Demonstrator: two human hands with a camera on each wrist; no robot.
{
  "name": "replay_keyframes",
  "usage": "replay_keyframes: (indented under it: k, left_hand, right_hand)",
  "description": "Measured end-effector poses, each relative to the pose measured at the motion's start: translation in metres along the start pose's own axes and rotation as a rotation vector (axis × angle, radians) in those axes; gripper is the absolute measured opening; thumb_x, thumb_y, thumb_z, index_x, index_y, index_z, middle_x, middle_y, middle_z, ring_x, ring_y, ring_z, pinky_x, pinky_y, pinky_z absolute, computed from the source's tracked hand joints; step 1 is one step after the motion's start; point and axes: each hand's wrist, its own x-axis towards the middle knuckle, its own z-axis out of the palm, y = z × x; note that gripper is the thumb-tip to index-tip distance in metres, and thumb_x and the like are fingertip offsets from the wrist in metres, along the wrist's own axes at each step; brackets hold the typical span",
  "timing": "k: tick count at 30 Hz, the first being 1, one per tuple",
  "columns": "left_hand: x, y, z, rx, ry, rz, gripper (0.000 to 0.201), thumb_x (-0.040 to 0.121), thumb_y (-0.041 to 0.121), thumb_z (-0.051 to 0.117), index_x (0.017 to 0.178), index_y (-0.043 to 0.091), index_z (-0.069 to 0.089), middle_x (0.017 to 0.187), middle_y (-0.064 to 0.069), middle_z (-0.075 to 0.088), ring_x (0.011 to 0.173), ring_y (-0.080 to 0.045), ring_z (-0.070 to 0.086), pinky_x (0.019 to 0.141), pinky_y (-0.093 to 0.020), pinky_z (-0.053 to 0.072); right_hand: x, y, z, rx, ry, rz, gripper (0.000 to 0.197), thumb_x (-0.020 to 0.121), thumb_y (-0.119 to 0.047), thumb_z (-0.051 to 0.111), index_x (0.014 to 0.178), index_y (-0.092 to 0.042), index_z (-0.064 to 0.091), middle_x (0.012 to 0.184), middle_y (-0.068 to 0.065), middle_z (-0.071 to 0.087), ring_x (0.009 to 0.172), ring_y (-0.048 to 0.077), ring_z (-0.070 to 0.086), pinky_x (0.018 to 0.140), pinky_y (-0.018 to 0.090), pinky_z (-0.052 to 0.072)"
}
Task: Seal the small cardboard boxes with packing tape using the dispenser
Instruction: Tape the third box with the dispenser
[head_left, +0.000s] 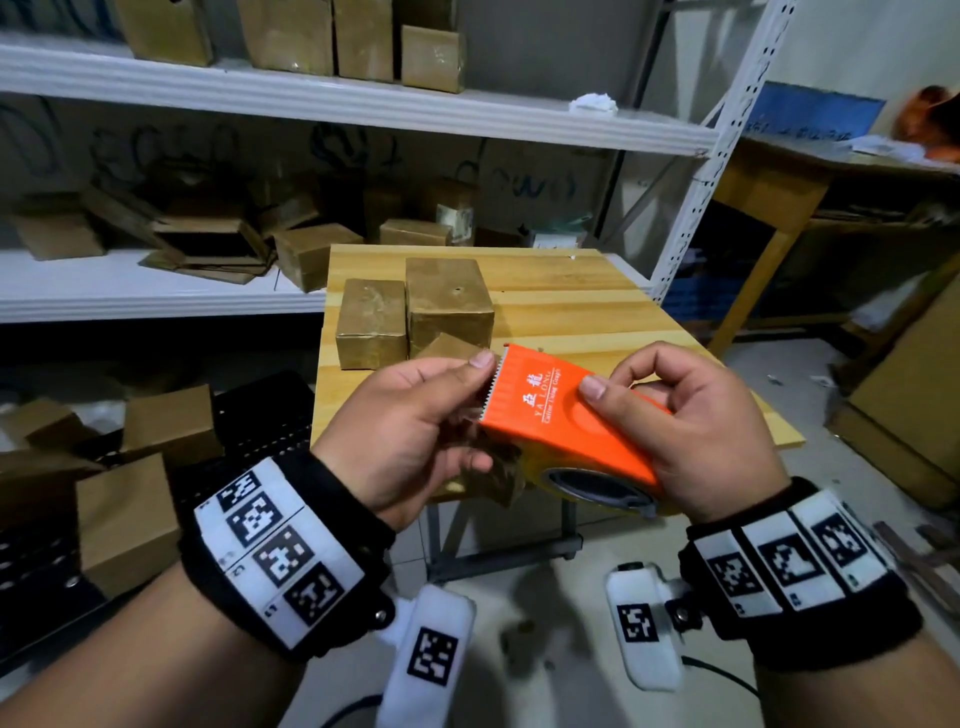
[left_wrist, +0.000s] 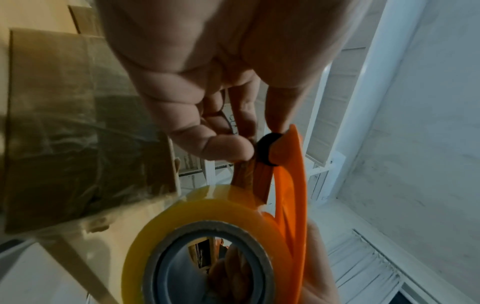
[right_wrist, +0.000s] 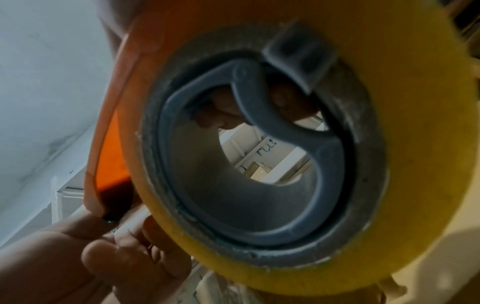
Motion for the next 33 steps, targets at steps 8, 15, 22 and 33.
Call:
replay_keyframes:
  k: [8,15,22,33]
  left_hand:
    - [0.002,-0.009,-0.005,0.366,0.155,0.202,0.020,0.102,0.014,0.064,0.085,0.008,0.073,0.066,-0.004,0.070,0.051,-0.016,0.057,0.050,-0.030,0.045]
    - [0.004,0.003,-0.013,0.688,0.278,0.411,0.015,0.099,0.023,0.069,0.086,0.019,0.076,0.068,0.008,0.075,0.056,-0.008,0.068,0.051,-0.030,0.055]
    - [0.004,0.008,-0.022,0.724,0.296,0.432,0.016,0.101,0.018,0.067,0.087,0.016,0.075,0.061,0.015,0.070,0.050,0.000,0.061,0.046,-0.014,0.046]
    - [0.008,0.024,-0.059,0.710,0.484,0.420,0.016,0.101,0.023,0.068,0.088,0.020,0.077,0.084,-0.002,0.079,0.082,-0.022,0.077,0.086,-0.047,0.063]
  right_hand:
    - [-0.003,-0.003,0.002,-0.081,0.009,-0.003,0.044,0.072,-0.047,0.080,0.091,-0.010,0.065,0.078,0.004,0.081,0.065,0.016,0.079,0.046,0.023,0.055]
    - [-0.005,-0.011,0.000,-0.189,0.032,-0.063,0.046,0.066,-0.056,0.079,0.085,-0.015,0.068,0.066,-0.006,0.078,0.056,0.005,0.073,0.044,0.015,0.048]
    - [-0.004,-0.005,-0.011,-0.195,0.022,-0.002,0.046,0.066,-0.056,0.079,0.088,-0.017,0.067,0.080,0.002,0.079,0.062,0.009,0.077,0.044,0.017,0.052]
    - [-0.004,0.003,-0.036,-0.249,0.070,0.044,0.045,0.066,-0.054,0.081,0.087,-0.017,0.069,0.075,0.004,0.078,0.057,0.014,0.076,0.037,0.021,0.050]
